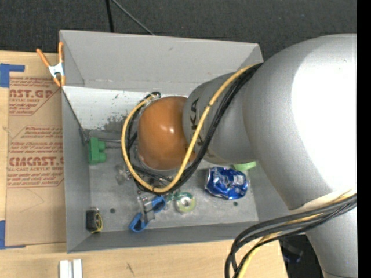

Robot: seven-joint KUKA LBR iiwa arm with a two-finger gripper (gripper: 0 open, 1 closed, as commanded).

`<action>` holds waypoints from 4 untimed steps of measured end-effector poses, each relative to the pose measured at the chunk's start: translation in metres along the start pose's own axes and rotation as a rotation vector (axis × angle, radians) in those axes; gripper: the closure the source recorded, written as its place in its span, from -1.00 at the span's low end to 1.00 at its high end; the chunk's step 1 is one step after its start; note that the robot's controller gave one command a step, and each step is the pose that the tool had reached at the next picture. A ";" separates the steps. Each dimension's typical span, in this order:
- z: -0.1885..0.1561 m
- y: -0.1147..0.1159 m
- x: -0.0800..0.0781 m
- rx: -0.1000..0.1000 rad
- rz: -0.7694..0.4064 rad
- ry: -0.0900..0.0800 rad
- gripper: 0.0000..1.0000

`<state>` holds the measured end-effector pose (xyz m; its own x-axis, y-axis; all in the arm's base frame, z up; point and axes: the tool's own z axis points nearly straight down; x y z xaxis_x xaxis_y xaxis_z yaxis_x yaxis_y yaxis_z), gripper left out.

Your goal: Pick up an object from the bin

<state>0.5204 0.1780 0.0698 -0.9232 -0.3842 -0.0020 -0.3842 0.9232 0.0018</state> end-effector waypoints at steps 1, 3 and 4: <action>-0.021 -0.092 0.018 0.004 -0.243 0.000 -1.00; -0.001 0.003 0.000 -0.001 -0.249 -0.001 1.00; -0.172 0.030 -0.008 0.002 -0.277 -0.010 1.00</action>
Offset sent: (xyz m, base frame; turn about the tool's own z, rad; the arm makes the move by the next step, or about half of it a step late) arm 0.0173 -0.0899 0.0212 -0.2471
